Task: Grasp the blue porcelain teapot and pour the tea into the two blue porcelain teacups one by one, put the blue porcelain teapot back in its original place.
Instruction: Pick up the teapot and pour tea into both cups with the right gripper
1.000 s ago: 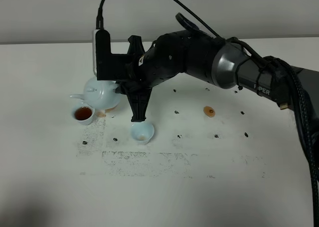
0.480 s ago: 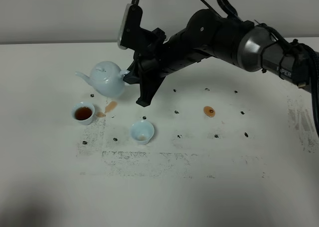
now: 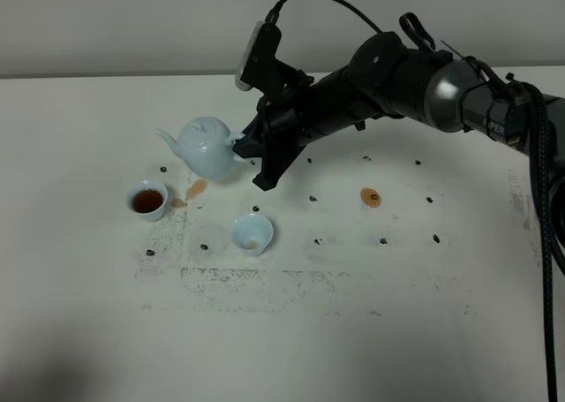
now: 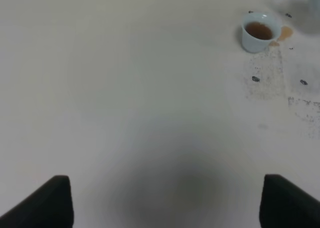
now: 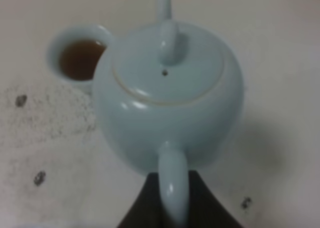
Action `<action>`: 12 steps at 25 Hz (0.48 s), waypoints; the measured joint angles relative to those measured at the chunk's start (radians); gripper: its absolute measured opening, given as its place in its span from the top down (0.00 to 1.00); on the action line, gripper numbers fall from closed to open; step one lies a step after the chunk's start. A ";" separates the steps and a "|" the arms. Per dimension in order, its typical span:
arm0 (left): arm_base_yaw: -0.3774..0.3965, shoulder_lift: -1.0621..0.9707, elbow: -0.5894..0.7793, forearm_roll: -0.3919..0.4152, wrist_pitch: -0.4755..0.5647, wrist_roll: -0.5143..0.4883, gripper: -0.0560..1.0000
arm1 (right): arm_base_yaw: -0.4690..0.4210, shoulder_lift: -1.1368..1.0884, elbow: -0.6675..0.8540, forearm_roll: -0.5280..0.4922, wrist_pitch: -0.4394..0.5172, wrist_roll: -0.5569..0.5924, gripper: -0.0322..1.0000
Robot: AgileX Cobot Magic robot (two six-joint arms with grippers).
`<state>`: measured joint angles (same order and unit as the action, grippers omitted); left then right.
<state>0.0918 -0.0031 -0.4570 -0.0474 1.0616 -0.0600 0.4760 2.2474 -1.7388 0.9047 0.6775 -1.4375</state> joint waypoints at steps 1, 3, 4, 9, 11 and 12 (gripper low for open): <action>0.000 0.000 0.000 0.000 0.000 0.000 0.26 | 0.000 0.011 0.000 0.005 -0.002 -0.004 0.93; 0.000 0.000 0.000 0.000 0.000 0.000 0.26 | -0.001 0.029 0.000 0.018 -0.009 -0.015 0.93; 0.000 0.000 0.000 0.000 0.000 0.000 0.26 | -0.001 0.036 0.000 0.021 -0.012 -0.021 0.93; 0.000 0.000 0.000 0.000 0.000 0.000 0.26 | -0.002 0.059 0.000 0.046 -0.016 -0.042 0.93; 0.000 0.000 0.000 0.000 0.000 0.000 0.26 | -0.002 0.067 0.000 0.054 -0.020 -0.048 0.93; 0.000 0.000 0.000 0.000 0.000 0.000 0.26 | -0.002 0.068 0.000 0.054 -0.020 -0.049 0.93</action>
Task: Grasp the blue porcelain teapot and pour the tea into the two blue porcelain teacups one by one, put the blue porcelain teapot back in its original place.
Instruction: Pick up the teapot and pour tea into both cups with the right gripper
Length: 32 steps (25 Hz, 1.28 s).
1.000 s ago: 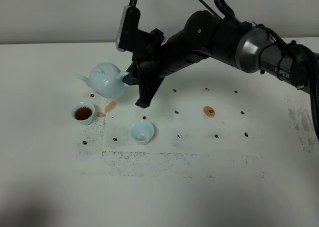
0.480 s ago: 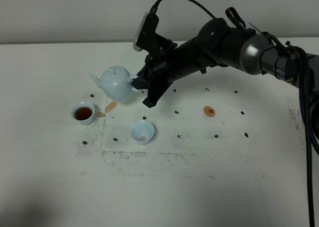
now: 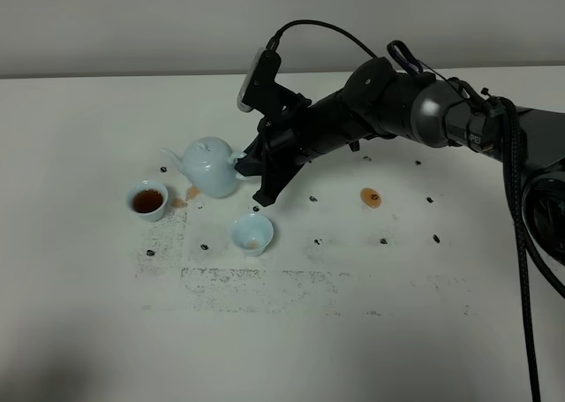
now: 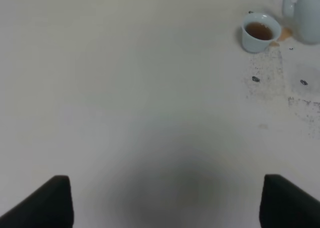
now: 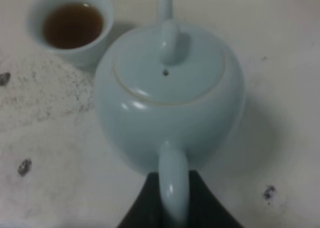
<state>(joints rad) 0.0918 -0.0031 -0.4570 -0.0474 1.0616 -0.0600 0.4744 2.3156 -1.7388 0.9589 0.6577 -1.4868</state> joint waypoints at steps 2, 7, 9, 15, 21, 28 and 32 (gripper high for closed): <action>0.000 0.000 0.000 0.000 0.000 0.000 0.26 | 0.000 0.001 0.000 0.000 0.000 -0.001 0.93; 0.000 0.000 0.000 0.000 0.000 0.000 0.26 | -0.001 -0.033 0.000 0.001 0.022 0.000 0.93; 0.000 0.000 0.000 0.000 0.000 0.000 0.26 | -0.005 -0.067 0.000 0.003 0.058 0.001 0.93; 0.000 0.000 0.000 0.000 0.000 0.000 0.26 | -0.044 -0.166 0.048 0.025 0.125 0.006 0.93; 0.000 0.000 0.000 0.000 0.000 0.000 0.26 | -0.111 -0.284 0.221 0.024 0.127 0.003 0.93; 0.000 0.000 0.000 0.000 0.000 0.000 0.26 | -0.186 -0.422 0.426 0.125 0.094 -0.061 0.93; 0.000 0.000 0.000 0.000 0.000 0.000 0.26 | -0.228 -0.489 0.526 0.137 0.092 -0.061 0.93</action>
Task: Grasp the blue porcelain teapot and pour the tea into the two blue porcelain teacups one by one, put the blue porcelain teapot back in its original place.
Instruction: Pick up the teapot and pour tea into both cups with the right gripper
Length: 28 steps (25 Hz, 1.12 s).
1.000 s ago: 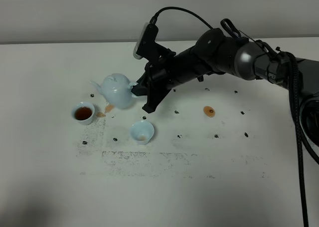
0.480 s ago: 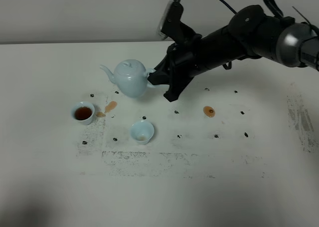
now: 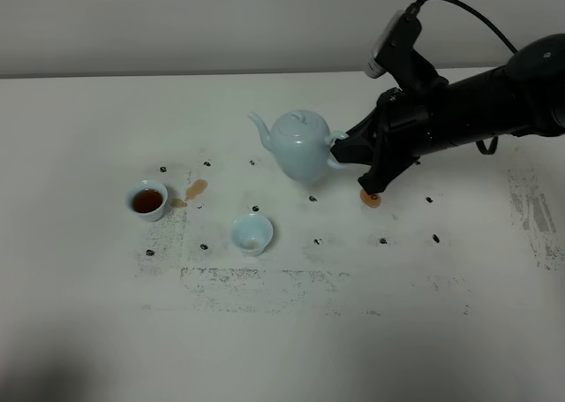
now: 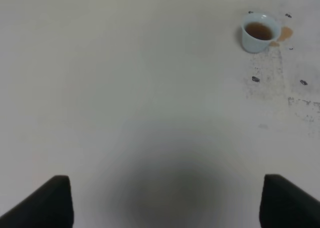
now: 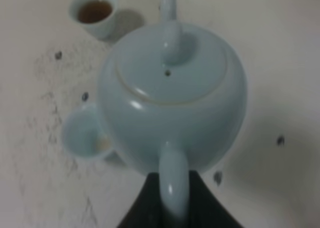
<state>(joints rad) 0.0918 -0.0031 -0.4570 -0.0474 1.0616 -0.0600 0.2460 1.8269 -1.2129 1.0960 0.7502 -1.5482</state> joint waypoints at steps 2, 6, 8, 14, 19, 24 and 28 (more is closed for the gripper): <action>0.000 0.000 0.000 0.000 0.000 0.000 0.26 | -0.007 -0.034 0.044 -0.017 -0.015 0.000 0.93; 0.000 0.000 0.000 0.000 0.000 0.000 0.26 | -0.009 -0.086 0.117 -0.109 -0.036 0.041 0.93; 0.000 0.000 0.000 0.000 0.000 0.000 0.26 | -0.009 -0.096 0.131 -0.170 -0.036 0.094 0.93; 0.000 0.000 0.000 0.000 0.000 0.000 0.26 | 0.023 -0.098 0.132 -0.384 -0.046 0.250 0.93; 0.000 0.000 0.000 0.000 0.000 0.000 0.26 | 0.087 -0.098 0.132 -0.502 -0.088 0.310 0.93; 0.000 0.000 0.000 0.000 0.000 0.000 0.26 | 0.109 -0.100 0.132 -0.534 -0.098 0.332 0.93; 0.000 0.000 0.000 0.000 0.000 0.000 0.26 | 0.134 -0.100 0.116 -0.584 -0.090 0.358 0.93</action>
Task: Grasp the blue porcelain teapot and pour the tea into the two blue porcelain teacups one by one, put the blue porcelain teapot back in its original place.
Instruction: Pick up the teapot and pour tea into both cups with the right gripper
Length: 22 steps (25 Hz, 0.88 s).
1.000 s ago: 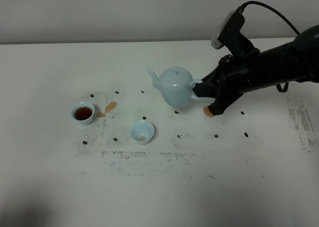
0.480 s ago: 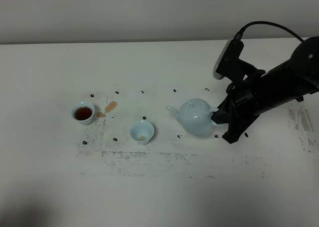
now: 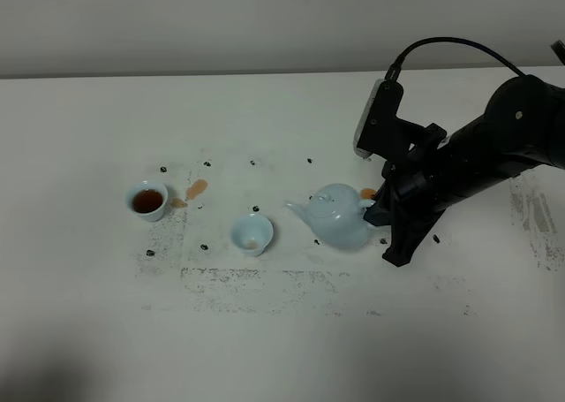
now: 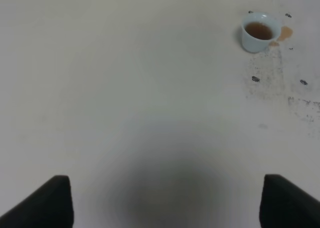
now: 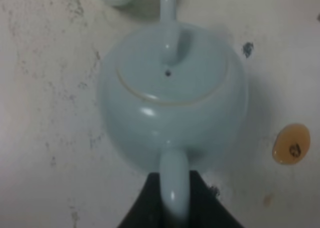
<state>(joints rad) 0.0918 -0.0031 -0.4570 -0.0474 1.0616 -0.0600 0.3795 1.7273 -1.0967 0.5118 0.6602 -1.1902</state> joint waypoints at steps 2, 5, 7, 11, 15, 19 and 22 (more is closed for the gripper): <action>0.000 0.000 0.000 0.000 0.000 0.000 0.26 | 0.015 0.000 -0.019 -0.034 0.012 0.019 0.93; 0.000 0.000 0.000 0.000 0.000 0.000 0.26 | 0.038 0.000 -0.048 -0.099 0.025 0.055 0.93; 0.000 0.000 0.000 0.000 0.000 0.000 0.26 | 0.053 0.000 -0.062 -0.137 0.036 0.082 0.93; 0.000 0.000 0.000 0.000 0.000 0.000 0.26 | 0.077 0.014 -0.082 -0.197 0.052 0.106 0.93; 0.000 0.000 0.000 0.000 0.000 0.000 0.26 | 0.108 0.026 -0.118 -0.234 0.067 0.124 0.93; 0.000 0.000 0.000 0.000 0.000 0.000 0.26 | 0.124 0.048 -0.151 -0.241 0.091 0.127 0.93; 0.000 0.000 0.000 0.000 0.000 0.000 0.26 | 0.131 0.066 -0.184 -0.255 0.127 0.131 0.93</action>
<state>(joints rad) 0.0918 -0.0031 -0.4570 -0.0474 1.0616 -0.0600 0.5102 1.7934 -1.2804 0.2571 0.7869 -1.0592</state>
